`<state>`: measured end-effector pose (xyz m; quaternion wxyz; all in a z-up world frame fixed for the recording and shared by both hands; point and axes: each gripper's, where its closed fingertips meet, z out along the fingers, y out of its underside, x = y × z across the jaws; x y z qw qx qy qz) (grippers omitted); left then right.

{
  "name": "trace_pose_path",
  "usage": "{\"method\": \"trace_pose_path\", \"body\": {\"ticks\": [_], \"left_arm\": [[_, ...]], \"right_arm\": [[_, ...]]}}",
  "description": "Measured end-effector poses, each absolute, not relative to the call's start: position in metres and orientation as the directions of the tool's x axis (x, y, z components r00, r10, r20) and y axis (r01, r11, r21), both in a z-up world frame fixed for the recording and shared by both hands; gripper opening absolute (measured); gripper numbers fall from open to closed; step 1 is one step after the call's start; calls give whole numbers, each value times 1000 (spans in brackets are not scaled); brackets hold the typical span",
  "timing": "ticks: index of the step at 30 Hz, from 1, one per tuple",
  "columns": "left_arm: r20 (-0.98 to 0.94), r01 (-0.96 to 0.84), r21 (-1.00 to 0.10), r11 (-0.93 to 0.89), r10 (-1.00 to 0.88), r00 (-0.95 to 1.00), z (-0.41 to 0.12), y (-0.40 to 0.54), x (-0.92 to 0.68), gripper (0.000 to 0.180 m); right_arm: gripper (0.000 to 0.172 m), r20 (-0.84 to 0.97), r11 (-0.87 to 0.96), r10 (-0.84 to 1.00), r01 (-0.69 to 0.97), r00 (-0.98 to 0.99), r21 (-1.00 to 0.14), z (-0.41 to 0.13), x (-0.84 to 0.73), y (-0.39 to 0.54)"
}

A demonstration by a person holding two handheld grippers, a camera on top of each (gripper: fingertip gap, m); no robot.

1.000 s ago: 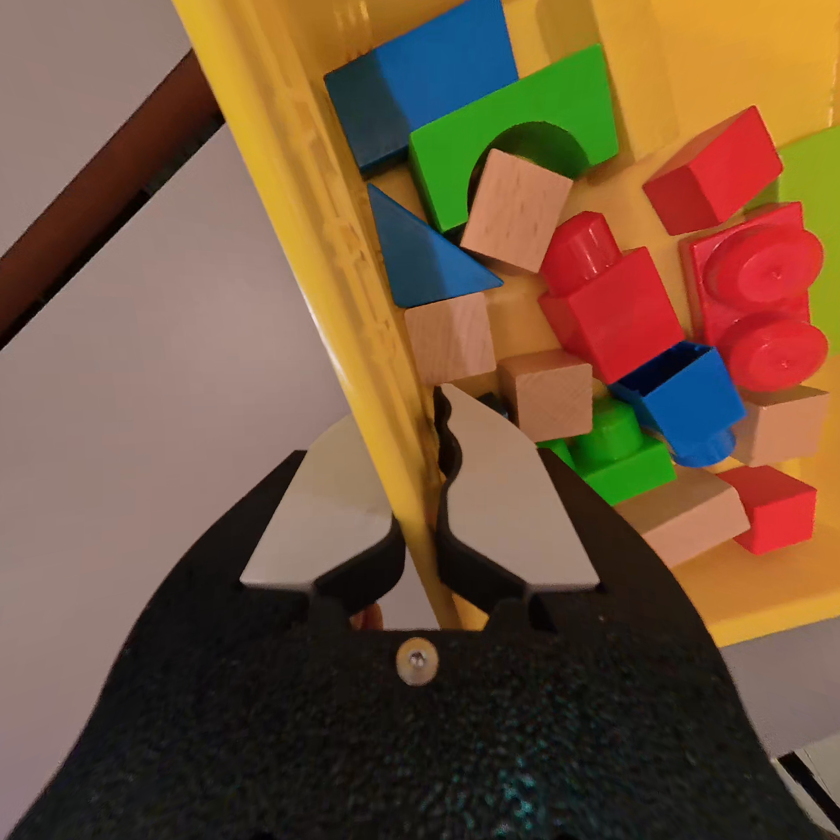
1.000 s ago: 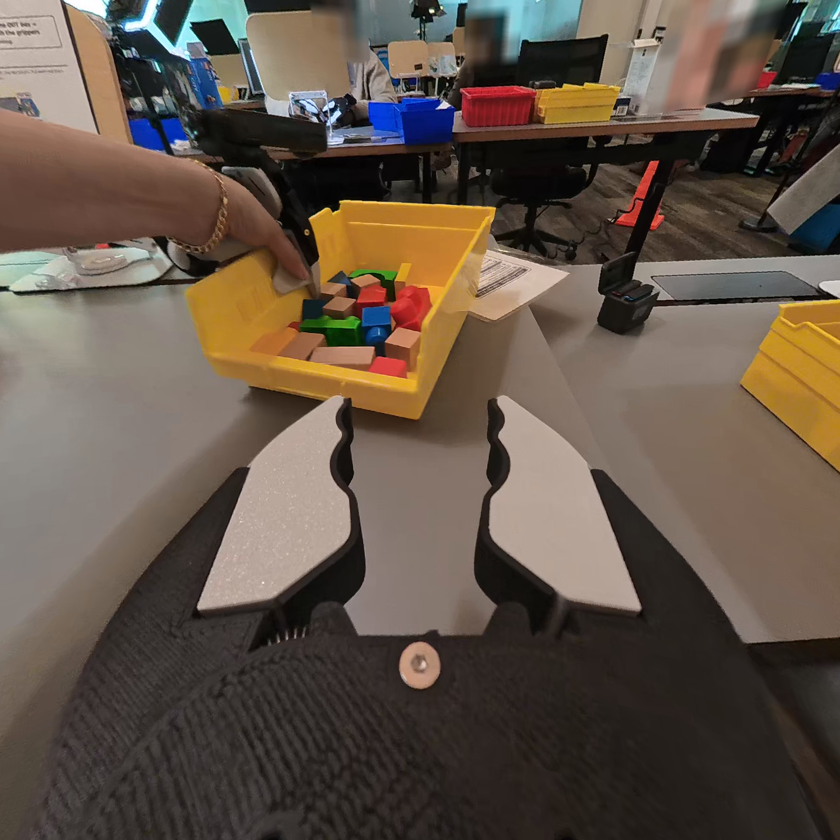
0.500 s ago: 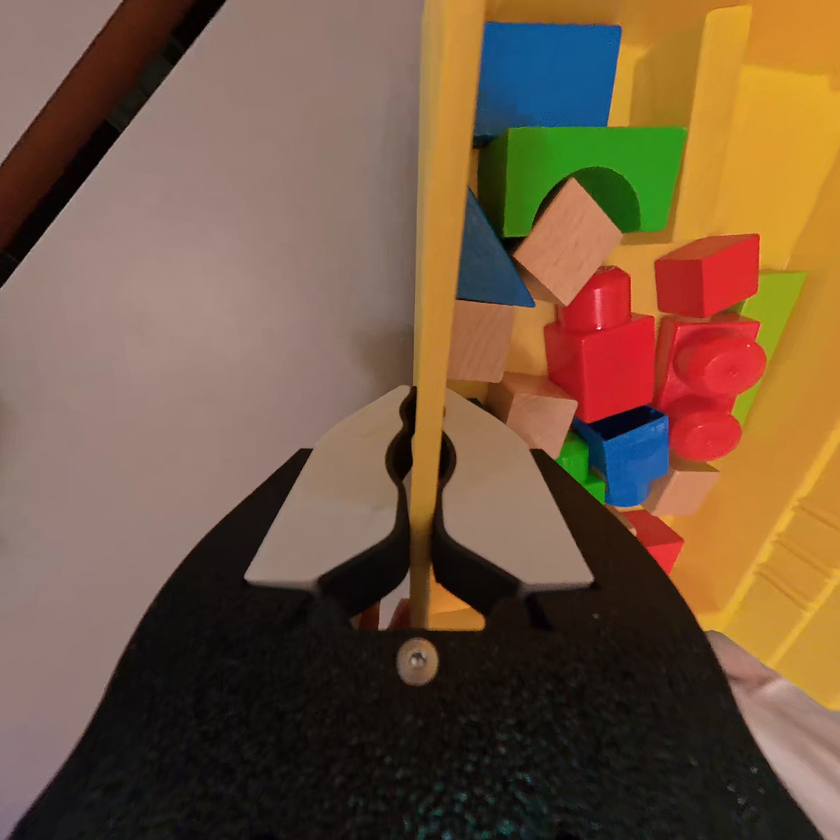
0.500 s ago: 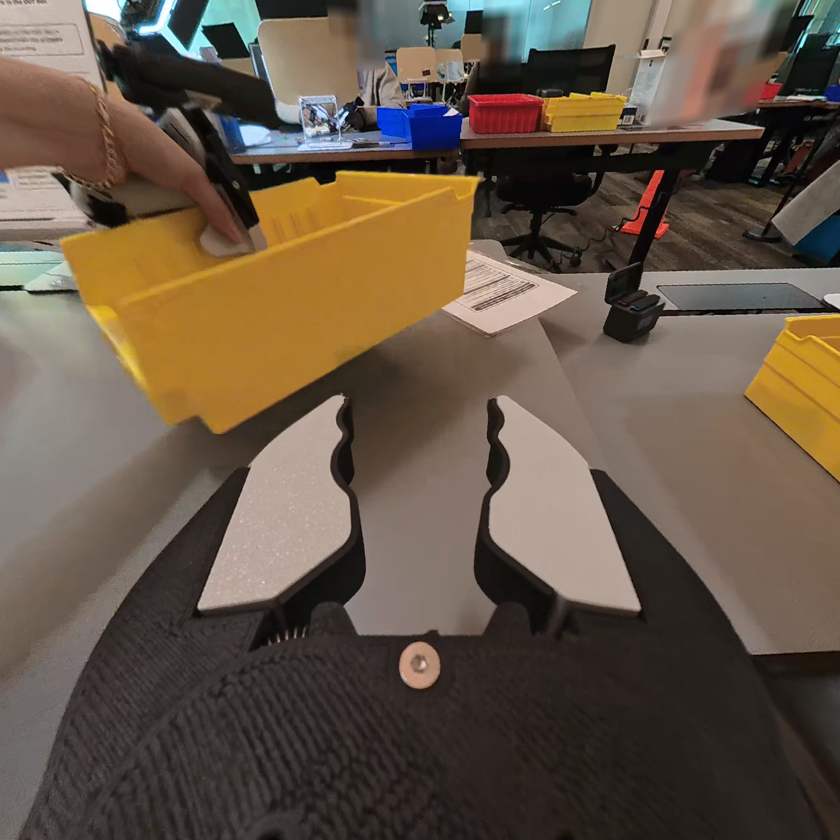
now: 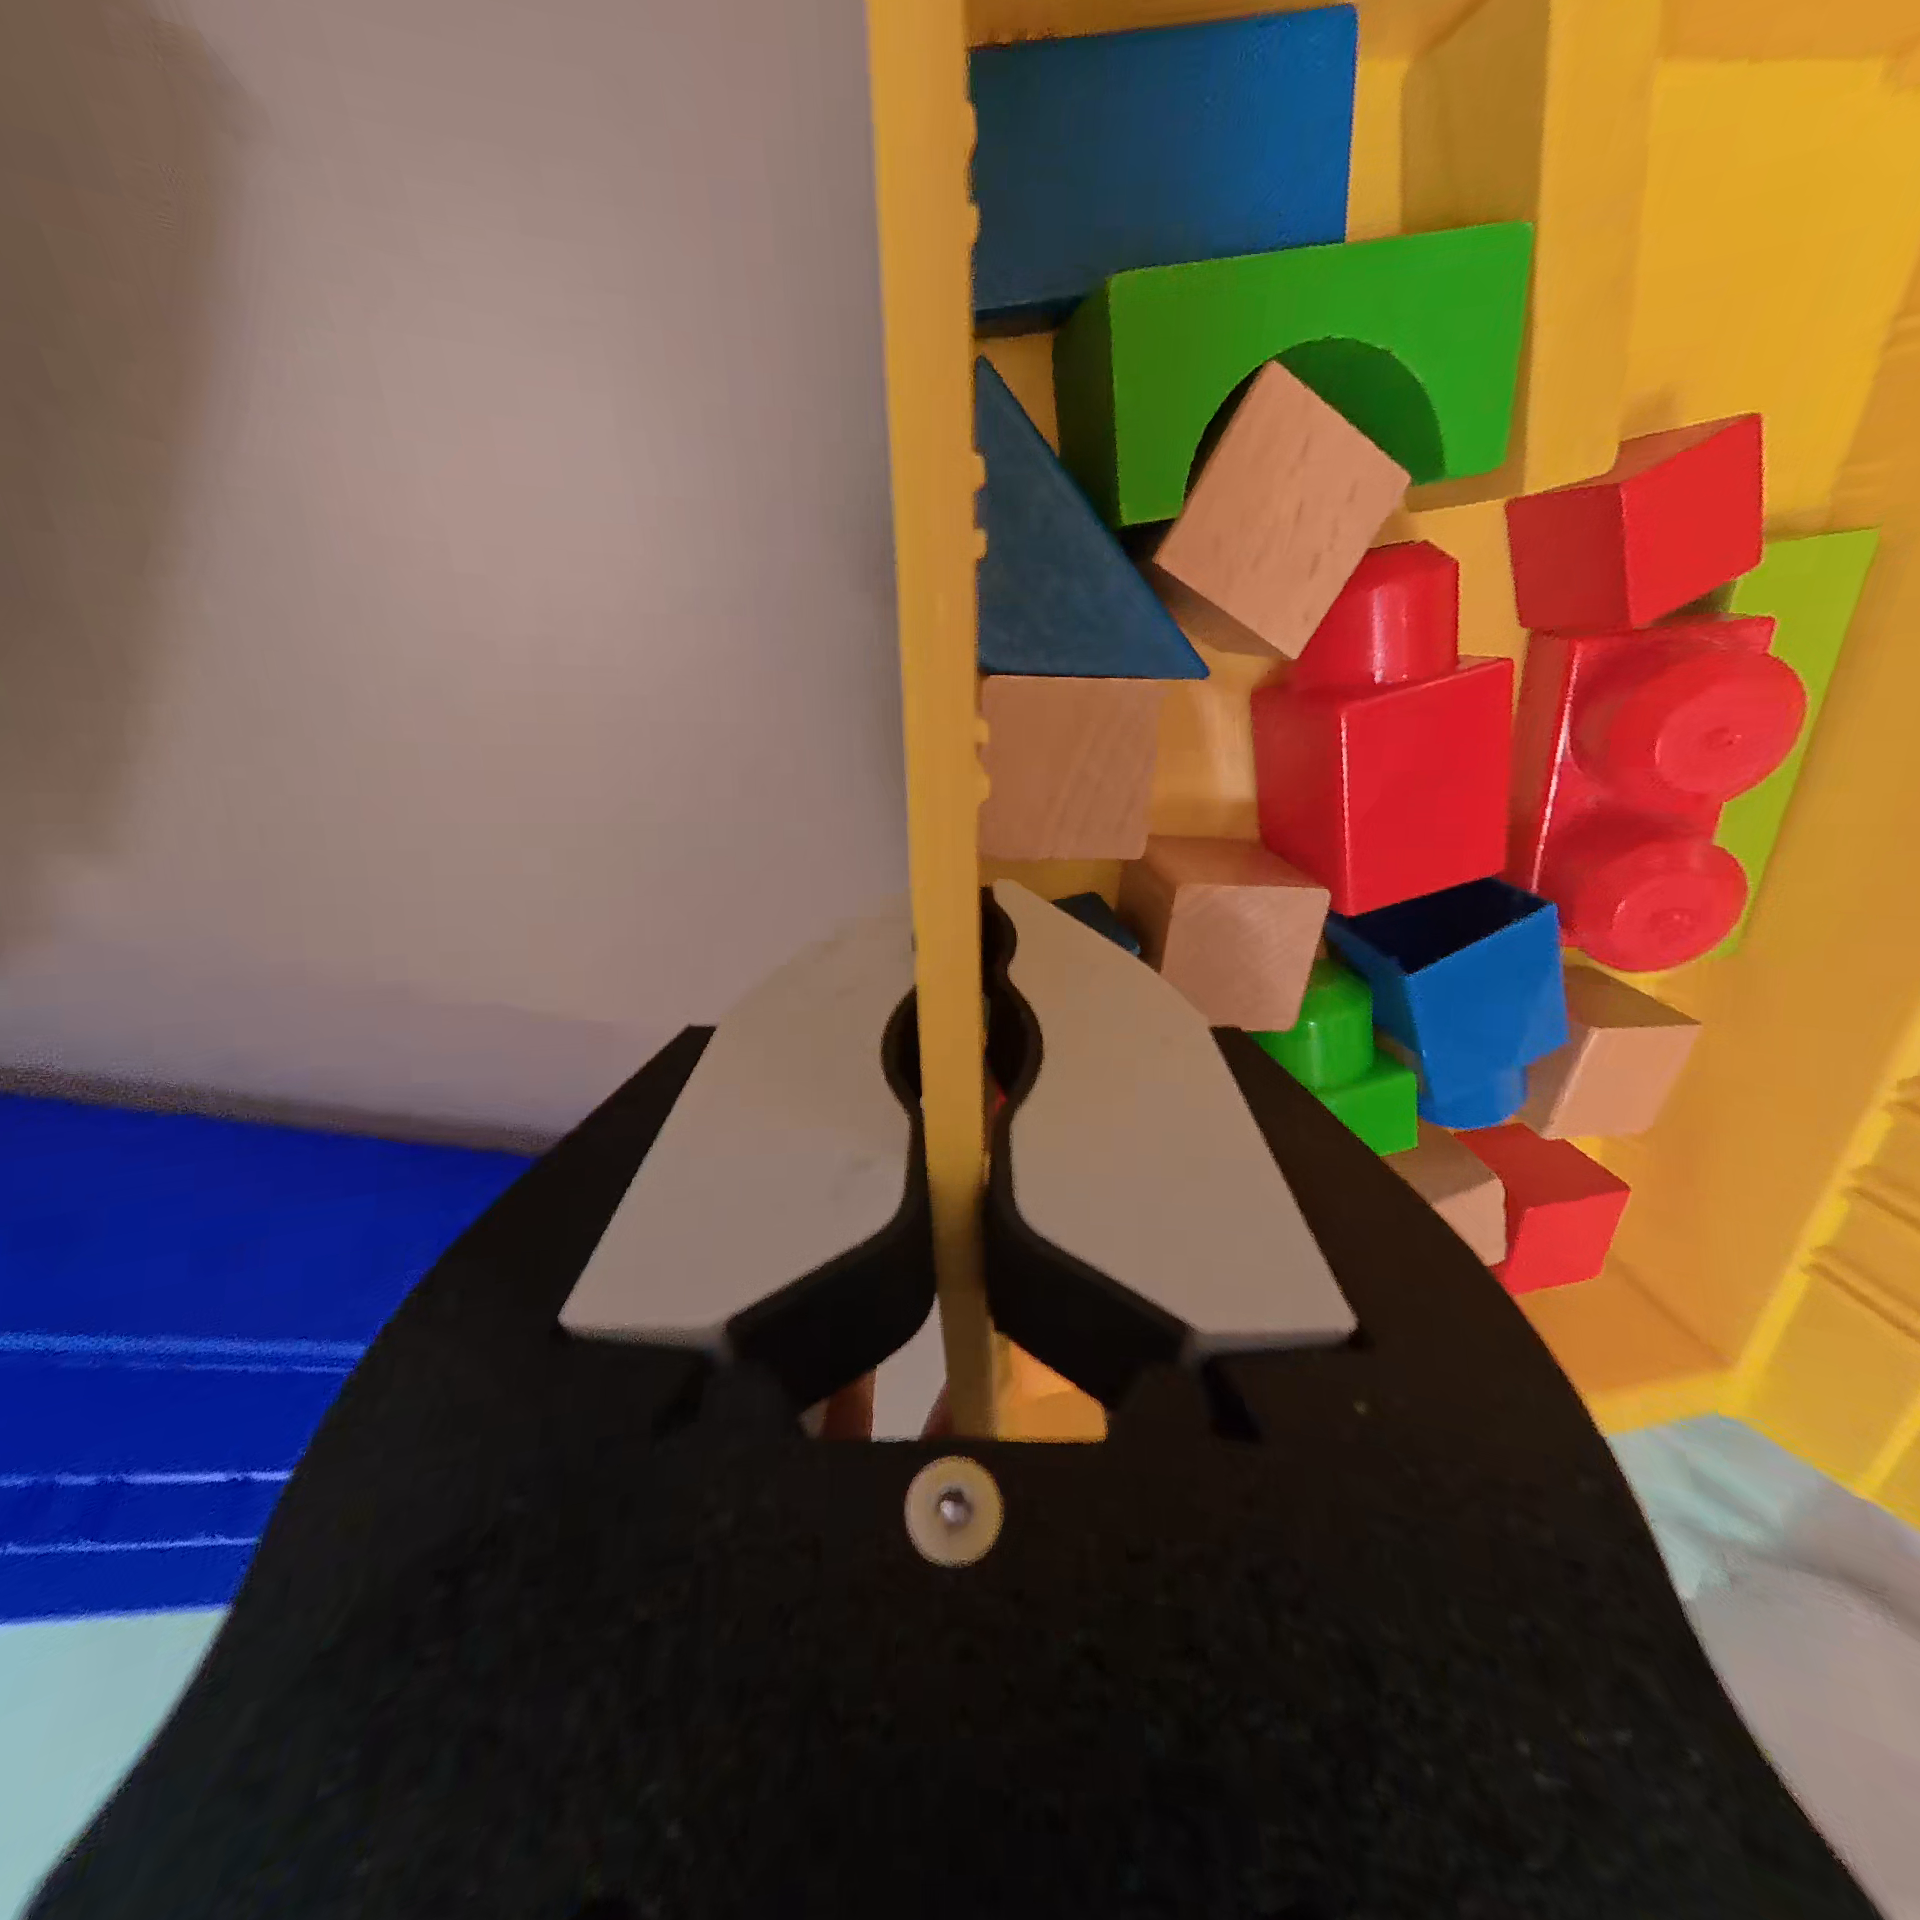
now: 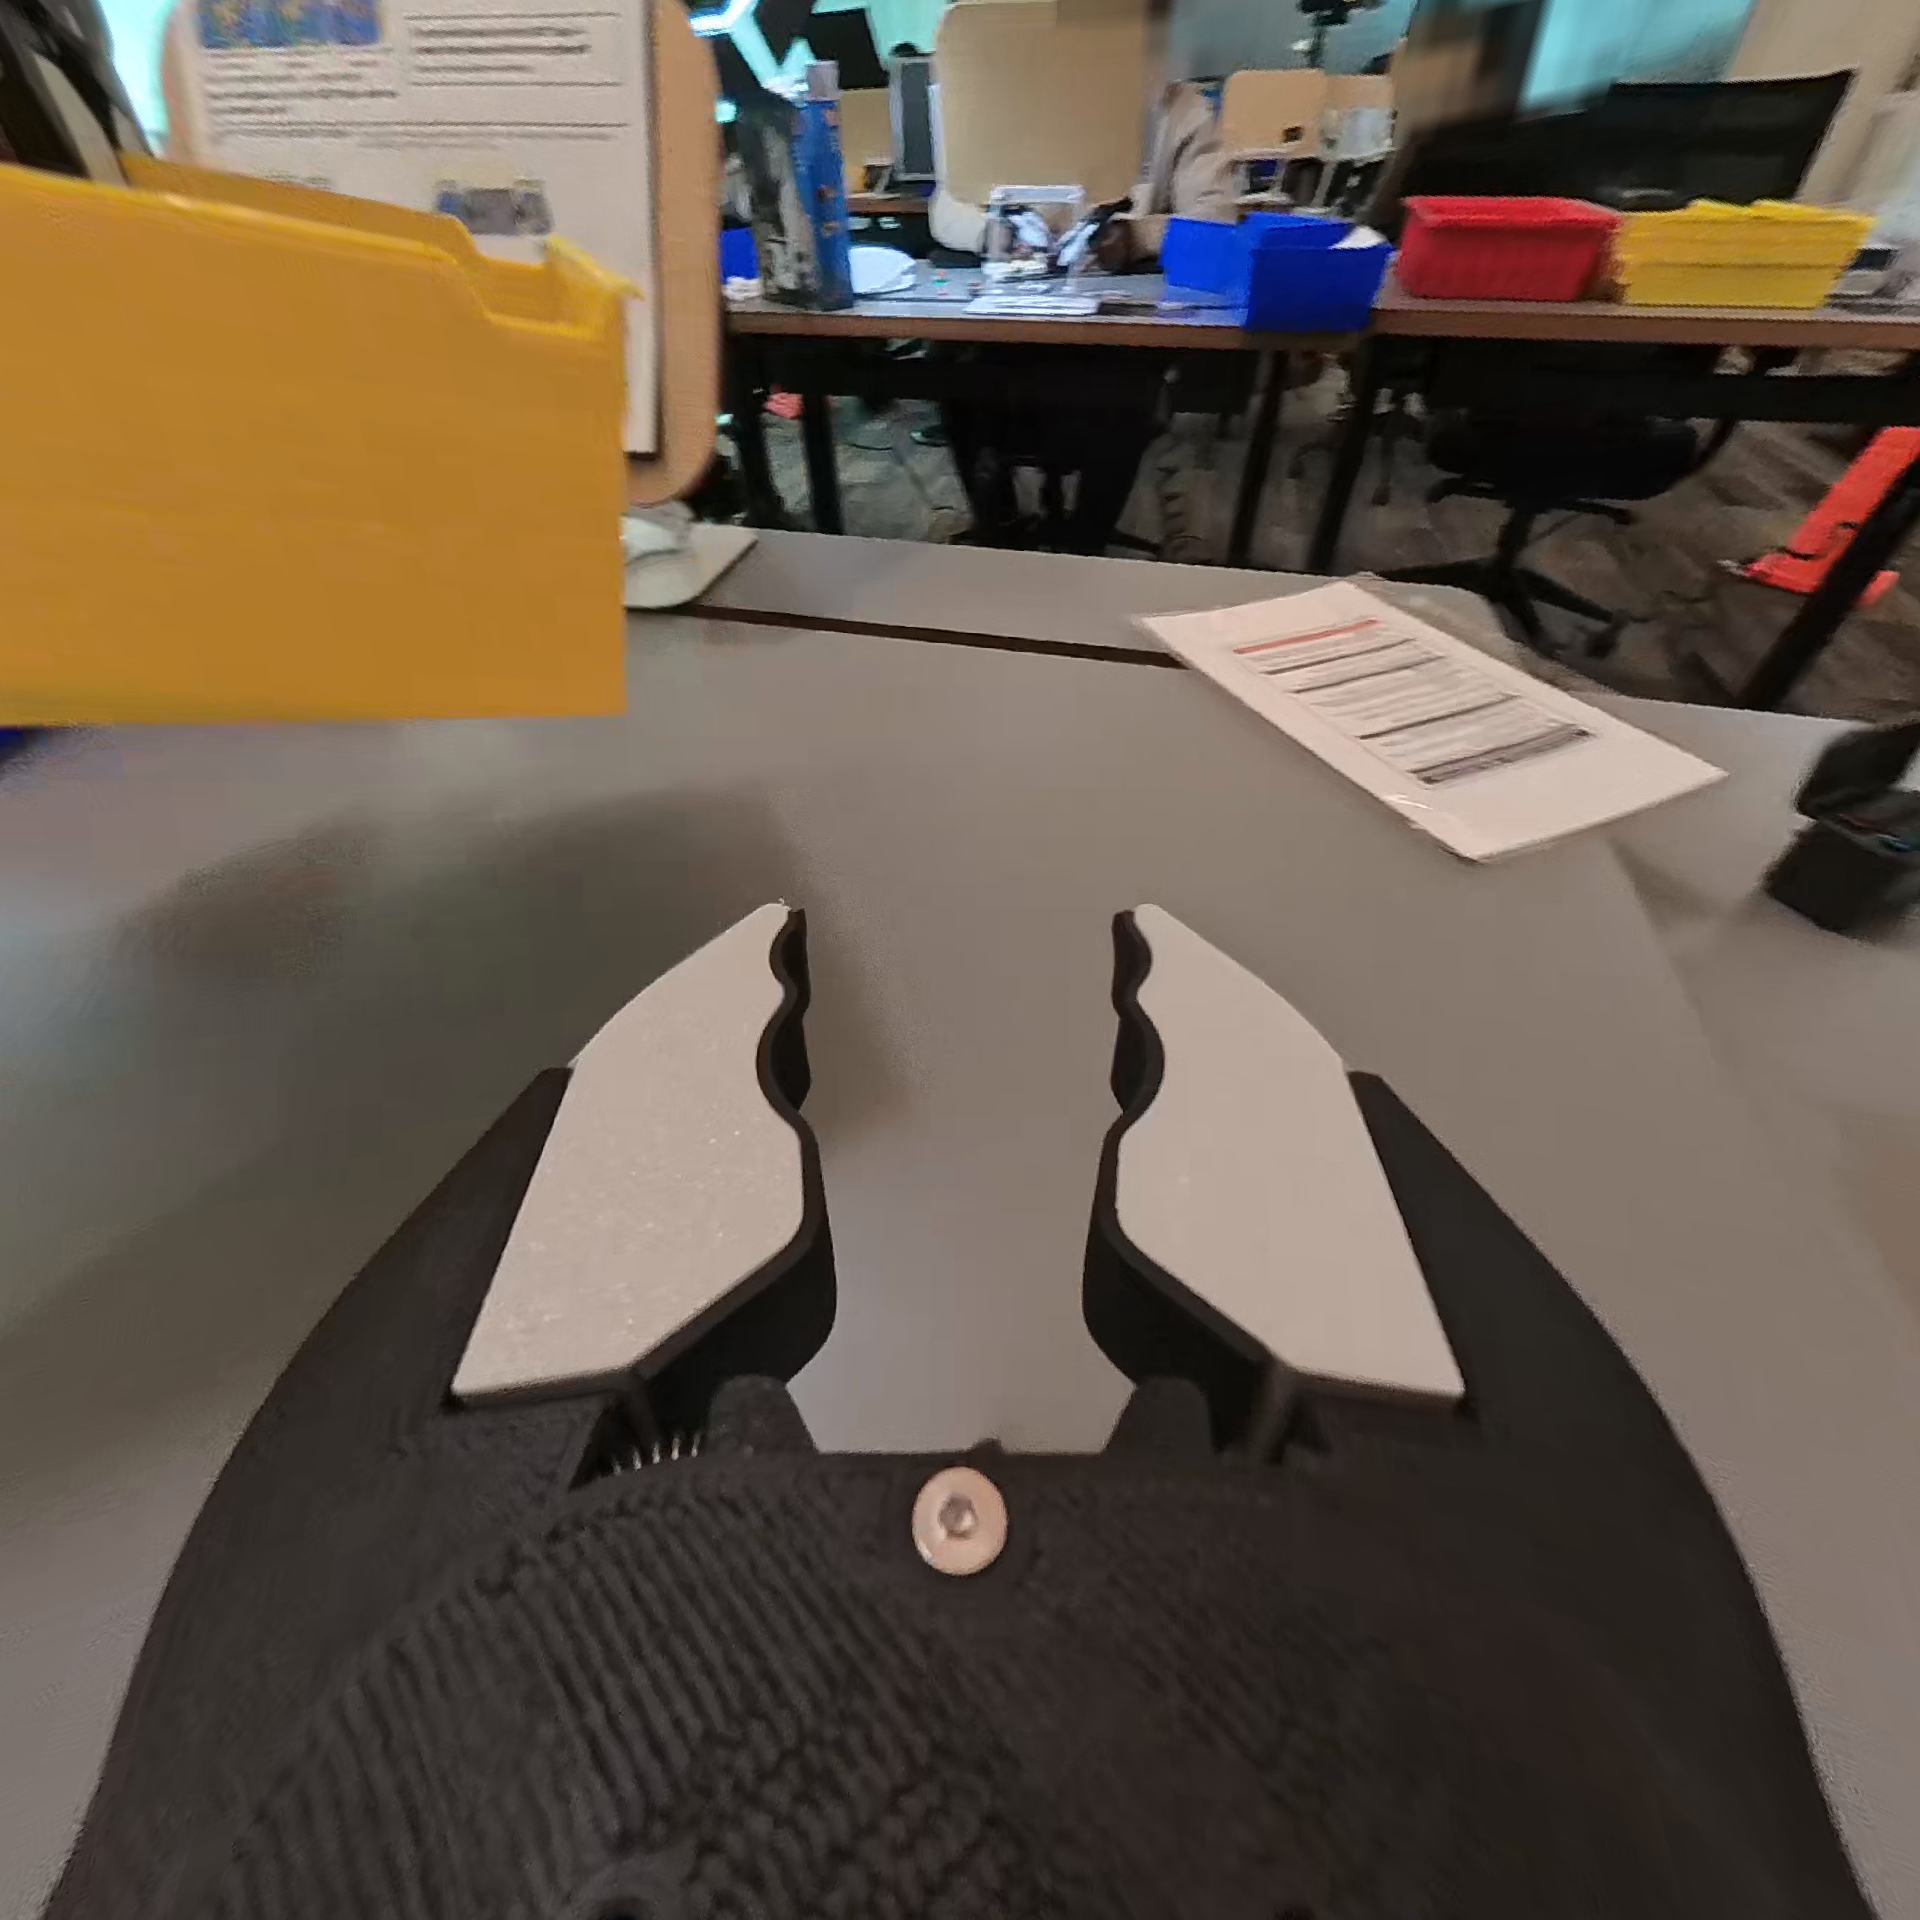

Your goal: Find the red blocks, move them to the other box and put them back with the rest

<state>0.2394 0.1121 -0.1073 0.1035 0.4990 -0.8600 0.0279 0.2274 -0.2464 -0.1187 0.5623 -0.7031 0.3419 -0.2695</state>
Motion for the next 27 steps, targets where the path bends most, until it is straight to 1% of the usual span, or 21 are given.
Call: {"method": "trace_pose_path", "body": {"ticks": [4, 8, 11, 13, 16, 18, 20, 21, 23, 25, 27], "left_arm": [[254, -916, -11, 400, -885, -389, -89, 185, 187, 4], [263, -966, -54, 252, -930, -258, -74, 270, 134, 4], [247, -986, -79, 147, -955, -162, -65, 332, 95, 4], [249, -991, -111, 75, -963, -101, -61, 369, 71, 4], [275, -987, -160, -31, -961, -14, -60, 417, 37, 3], [296, -981, -170, -98, -954, 44, -64, 446, 13, 3], [302, -973, -165, -160, -948, 104, -70, 476, -11, 3], [300, -968, -165, -189, -945, 133, -73, 490, -22, 3], [297, -954, -177, -243, -937, 184, -80, 517, -42, 3], [314, -935, -189, -301, -920, 233, -88, 539, -61, 3], [336, -916, -187, -355, -899, 280, -98, 557, -79, 3]], "right_arm": [[57, 17, -216, -686, -182, 728, -959, -130, 213, -197], [60, 40, -296, -602, -177, 797, -939, -144, 199, -152], [67, -63, -229, -517, -209, 854, -951, -142, 182, -109], [70, -152, -180, -409, -243, 900, -953, -141, 161, -75], [73, -238, -181, -271, -292, 933, -939, -148, 128, -20], [80, -215, -252, -202, -263, 955, -931, -158, 111, 14], [84, -129, -356, -196, -194, 972, -914, -161, 114, 45], [84, -76, -382, -219, -157, 973, -911, -155, 123, 61], [84, -5, -354, -232, -89, 973, -931, -129, 138, 103], [89, -8, -314, -187, -67, 982, -947, -105, 142, 155], [92, -54, -316, -125, -91, 991, -944, -92, 142, 211]]}}
